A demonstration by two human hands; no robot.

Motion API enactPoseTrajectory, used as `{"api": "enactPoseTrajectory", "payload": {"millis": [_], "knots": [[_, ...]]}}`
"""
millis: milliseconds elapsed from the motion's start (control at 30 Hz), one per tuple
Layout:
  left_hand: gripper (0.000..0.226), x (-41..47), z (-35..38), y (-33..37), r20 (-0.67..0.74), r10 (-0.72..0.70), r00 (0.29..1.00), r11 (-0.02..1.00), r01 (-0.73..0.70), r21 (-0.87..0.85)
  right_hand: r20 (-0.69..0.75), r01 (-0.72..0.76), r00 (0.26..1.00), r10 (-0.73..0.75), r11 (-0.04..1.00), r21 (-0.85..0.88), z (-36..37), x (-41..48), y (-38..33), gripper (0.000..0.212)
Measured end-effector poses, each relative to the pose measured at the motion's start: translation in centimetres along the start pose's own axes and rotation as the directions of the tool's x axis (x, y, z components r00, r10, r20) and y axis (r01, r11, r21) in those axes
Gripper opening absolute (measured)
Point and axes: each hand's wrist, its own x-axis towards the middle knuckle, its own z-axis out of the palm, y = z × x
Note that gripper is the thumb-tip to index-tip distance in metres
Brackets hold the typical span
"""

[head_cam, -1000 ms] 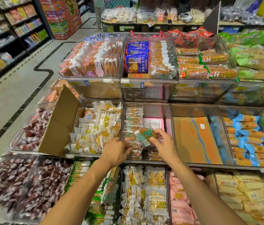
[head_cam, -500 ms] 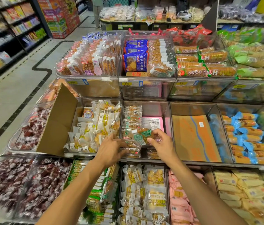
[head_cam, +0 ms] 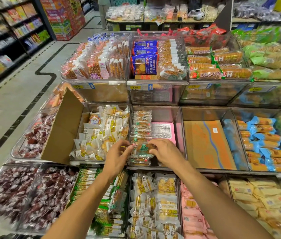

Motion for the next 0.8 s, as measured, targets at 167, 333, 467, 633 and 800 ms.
{"api": "enactPoseTrajectory", "payload": {"millis": [167,333,467,633,800], "knots": [[0.037,-0.2,0.4,-0.7,0.019,-0.022,1.000,0.999,0.022,-0.024,0.015,0.017,1.000,-0.017,1.000,-0.021,0.2,0.0,-1.7,0.036],[0.044,0.1,-0.2,0.0,0.081,-0.050,0.995,0.999,0.049,0.006,0.063,-0.030,0.997,0.035,0.997,-0.072,-0.3,0.0,-1.1,0.030],[0.024,0.3,0.2,0.2,0.044,-0.037,0.998,0.994,0.033,0.104,0.081,0.045,0.996,-0.033,0.987,-0.157,0.4,0.6,-2.9,0.027],[0.010,0.6,0.9,0.4,0.016,0.021,1.000,0.997,-0.022,0.074,0.081,-0.021,0.996,0.028,0.996,-0.081,0.1,-0.1,-0.8,0.034],[0.019,1.1,0.6,-0.4,-0.027,-0.094,0.995,0.995,0.094,-0.022,0.073,0.009,0.997,-0.003,0.997,-0.078,1.2,0.8,-1.9,0.027]]}}
